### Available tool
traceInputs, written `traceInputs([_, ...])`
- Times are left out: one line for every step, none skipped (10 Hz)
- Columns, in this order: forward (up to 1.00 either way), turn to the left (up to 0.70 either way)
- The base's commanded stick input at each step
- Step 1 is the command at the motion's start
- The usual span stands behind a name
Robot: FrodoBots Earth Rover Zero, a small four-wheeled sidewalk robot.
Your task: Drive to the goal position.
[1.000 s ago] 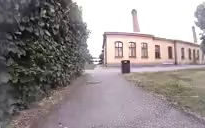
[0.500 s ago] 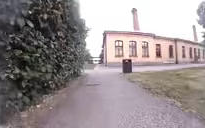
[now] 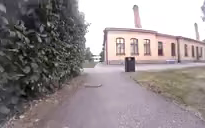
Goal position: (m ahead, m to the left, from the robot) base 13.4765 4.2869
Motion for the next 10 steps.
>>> traceInputs([0.85,-0.33])
traceInputs([0.85,-0.33])
traceInputs([0.85,-0.33])
traceInputs([0.85,-0.33])
traceInputs([0.85,-0.05])
traceInputs([0.85,0.01])
traceInputs([0.85,0.01])
traceInputs([0.85,0.01])
traceInputs([0.85,0.01])
traceInputs([0.85,0.01])
